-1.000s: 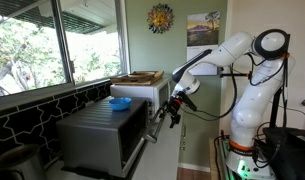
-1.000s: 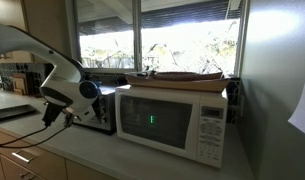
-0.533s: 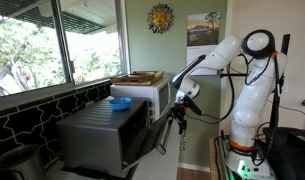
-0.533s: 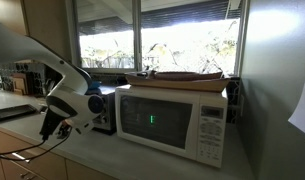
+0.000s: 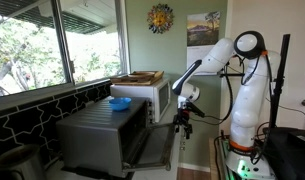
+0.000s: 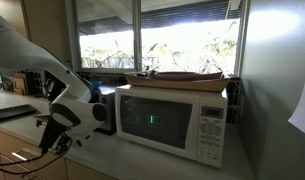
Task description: Open the toaster oven and put the blue bowl in the oven then close the oven door
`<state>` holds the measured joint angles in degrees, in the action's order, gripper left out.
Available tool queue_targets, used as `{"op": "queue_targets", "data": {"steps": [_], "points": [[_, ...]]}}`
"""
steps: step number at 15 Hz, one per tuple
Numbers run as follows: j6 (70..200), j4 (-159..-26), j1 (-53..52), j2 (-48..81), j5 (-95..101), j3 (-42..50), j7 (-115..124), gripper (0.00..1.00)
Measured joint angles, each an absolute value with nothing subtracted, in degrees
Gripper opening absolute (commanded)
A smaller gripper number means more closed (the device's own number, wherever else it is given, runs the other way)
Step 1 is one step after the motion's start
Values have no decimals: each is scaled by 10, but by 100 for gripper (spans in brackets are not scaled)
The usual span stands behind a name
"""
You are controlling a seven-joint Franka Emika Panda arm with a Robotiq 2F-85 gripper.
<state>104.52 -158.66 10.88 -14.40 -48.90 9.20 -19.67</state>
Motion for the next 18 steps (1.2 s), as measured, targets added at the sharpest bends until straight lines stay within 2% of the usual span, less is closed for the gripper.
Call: {"op": "queue_targets", "data": {"steps": [5, 9, 18], "points": [[1073, -1573, 129, -179, -423, 98, -179, 100], [1084, -1572, 132, -261, -357, 87, -119, 100], [1095, -1550, 76, -475, -267, -37, 51, 100]]}}
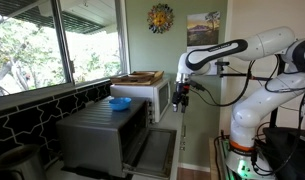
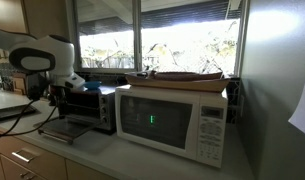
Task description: Open the toaster oven and put the blue bowl in the oven then close the oven door
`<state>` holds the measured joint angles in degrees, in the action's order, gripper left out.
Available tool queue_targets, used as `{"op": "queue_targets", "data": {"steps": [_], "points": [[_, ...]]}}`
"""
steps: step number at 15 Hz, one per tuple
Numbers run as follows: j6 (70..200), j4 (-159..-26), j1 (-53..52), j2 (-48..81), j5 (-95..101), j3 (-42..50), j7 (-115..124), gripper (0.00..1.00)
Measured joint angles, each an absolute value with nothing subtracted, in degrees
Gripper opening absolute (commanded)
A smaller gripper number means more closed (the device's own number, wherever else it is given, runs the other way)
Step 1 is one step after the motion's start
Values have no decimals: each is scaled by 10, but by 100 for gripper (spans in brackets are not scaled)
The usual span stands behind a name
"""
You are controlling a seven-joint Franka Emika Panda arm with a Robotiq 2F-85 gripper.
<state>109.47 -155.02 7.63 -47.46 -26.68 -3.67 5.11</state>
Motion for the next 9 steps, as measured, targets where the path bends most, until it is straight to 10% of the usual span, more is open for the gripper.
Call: {"op": "queue_targets", "data": {"steps": [9], "points": [[1255, -1444, 39, -427, -243, -154, 231, 100]]}}
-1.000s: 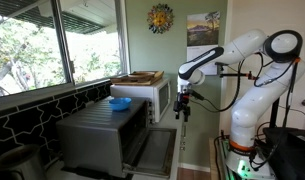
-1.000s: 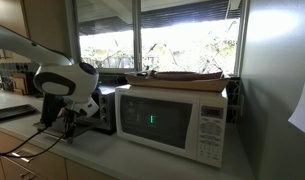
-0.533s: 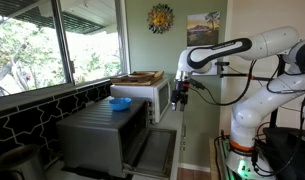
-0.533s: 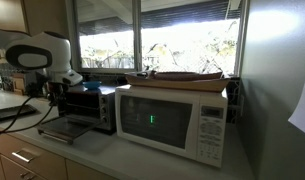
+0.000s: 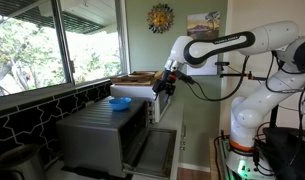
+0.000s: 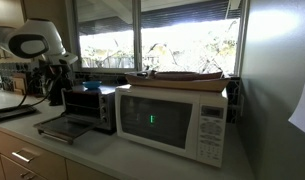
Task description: Open the toaster oven and put the blue bowl in the oven then close the oven door
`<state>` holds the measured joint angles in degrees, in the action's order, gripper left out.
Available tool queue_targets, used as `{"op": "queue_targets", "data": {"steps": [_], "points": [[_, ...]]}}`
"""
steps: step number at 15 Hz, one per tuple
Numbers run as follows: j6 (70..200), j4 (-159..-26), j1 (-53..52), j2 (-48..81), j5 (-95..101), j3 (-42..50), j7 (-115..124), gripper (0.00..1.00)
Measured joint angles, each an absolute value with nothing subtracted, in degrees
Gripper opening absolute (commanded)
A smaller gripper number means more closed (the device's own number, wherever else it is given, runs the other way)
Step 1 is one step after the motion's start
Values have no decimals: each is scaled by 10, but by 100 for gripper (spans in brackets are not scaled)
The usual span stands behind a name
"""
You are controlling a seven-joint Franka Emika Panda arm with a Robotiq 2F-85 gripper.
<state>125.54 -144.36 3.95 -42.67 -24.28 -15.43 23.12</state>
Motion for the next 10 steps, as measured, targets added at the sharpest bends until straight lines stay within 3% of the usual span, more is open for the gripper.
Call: {"op": "queue_targets", "data": {"steps": [10], "points": [[1345, -1275, 42, -209, -164, -161, 312, 100]]}}
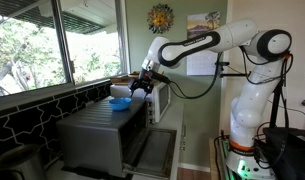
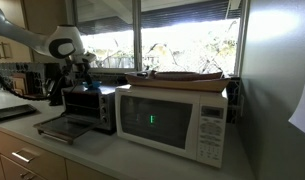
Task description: Open the toaster oven and put the blue bowl in the oven then close the oven door
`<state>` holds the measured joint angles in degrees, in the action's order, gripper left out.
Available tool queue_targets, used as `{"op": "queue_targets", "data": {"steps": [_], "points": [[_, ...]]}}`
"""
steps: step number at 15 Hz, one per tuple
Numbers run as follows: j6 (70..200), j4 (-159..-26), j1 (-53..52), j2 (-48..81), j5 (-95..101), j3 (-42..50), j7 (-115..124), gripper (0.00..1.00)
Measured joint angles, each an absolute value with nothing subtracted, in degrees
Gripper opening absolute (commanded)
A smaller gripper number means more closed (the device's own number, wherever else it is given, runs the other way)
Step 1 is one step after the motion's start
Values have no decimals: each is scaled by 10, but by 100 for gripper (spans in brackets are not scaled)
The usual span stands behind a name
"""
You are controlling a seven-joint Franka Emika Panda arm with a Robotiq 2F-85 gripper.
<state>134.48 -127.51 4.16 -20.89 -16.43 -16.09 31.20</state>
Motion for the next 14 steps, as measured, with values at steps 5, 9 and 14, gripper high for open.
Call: {"op": "queue_targets", "data": {"steps": [5, 9, 14], "points": [[1346, -1213, 33, -140, -153, -151, 335, 61], [1346, -1185, 17, -104, -153, -135, 340, 31], [1346, -1178, -3, -95, -162, -112, 328, 1]]}}
